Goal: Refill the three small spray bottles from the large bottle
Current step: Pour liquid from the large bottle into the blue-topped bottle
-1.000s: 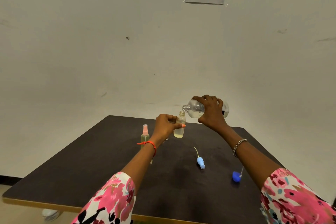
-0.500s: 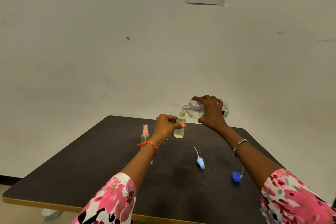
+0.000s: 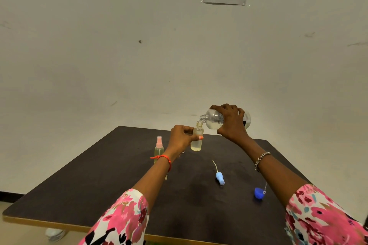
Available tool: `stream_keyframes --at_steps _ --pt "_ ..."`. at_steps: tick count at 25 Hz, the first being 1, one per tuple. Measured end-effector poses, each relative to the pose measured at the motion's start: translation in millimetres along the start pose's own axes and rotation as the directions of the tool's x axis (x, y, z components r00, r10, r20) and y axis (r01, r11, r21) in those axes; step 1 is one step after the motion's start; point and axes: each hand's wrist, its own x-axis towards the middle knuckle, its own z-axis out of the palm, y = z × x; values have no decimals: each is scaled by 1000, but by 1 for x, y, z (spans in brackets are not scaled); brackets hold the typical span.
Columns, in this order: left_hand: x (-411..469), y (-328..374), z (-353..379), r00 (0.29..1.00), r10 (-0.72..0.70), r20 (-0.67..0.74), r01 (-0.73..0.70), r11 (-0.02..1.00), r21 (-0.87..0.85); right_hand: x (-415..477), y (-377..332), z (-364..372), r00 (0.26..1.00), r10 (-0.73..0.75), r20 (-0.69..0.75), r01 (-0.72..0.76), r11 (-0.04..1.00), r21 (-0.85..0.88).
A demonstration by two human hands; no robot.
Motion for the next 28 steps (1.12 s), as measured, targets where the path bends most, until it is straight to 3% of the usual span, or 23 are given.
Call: stream_keyframes --at_steps 11,16,20,28 --pt "1 -4 3 1000 -16 8 16 999 -35 -1 6 4 999 19 30 -21 998 53" --pt "5 -10 8 999 -29 13 30 998 -51 -3 10 11 990 97 103 -110 985 133" --pt "9 -19 17 997 -64 39 67 994 -82 -6 23 18 948 289 137 -320 853 413" --pt "14 -45 31 993 -107 54 111 991 -80 -44 87 46 777 566 274 -618 605 503"
